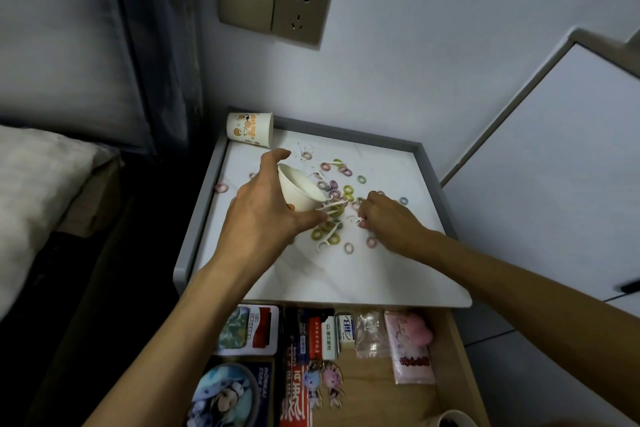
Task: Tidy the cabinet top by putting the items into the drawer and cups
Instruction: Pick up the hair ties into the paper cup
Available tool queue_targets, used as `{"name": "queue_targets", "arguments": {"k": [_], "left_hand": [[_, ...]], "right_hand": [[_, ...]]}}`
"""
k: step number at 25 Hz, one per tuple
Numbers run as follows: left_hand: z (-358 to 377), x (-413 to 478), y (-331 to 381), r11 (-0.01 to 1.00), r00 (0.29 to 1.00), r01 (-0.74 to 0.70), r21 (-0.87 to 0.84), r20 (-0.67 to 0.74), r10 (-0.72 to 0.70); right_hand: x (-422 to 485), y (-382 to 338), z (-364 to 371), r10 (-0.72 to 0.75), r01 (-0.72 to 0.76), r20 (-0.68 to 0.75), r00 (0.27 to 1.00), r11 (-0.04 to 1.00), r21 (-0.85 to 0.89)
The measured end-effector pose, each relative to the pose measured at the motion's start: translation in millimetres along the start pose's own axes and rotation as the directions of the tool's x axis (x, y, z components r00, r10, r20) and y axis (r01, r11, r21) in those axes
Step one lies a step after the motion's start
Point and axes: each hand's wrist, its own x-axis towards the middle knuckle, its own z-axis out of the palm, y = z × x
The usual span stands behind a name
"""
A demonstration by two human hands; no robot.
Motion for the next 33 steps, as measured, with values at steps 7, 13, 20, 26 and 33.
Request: {"name": "queue_targets", "arguments": {"k": [7, 13, 20, 26, 33], "left_hand": [[-13, 3, -3, 0.999, 0.997, 0.020, -0.047, -0.069, -0.023], [-14, 4, -2, 0.997, 0.996, 0.018, -0.078, -0.083, -0.024], [-15, 4, -4, 0.997, 0.996, 0.021, -0.074, -0.088, -0.028], [-11, 5, -6, 0.998, 0.998, 0.029, -0.063, -0.060, -0.033], [-7, 6, -4, 1.000, 0.999, 0.025, -0.010, -0.043, -0.026]], "right_hand": [[-4, -18, -26, -0.313, 0.343, -0.298, 0.902, 0.938, 0.051], [10, -33, -11, -0.564, 0.562, -0.191, 0.803, 0.824, -0.072], [-1, -35, -15, -0.355, 0.382, -0.205, 0.912, 0.918, 0.110], [6, -16, -44, -0.158, 0.159, -0.023, 0.987, 0.965, 0.210], [6, -9, -74, -0.092, 0.078, 0.024, 0.995, 0.935, 0.346]]}}
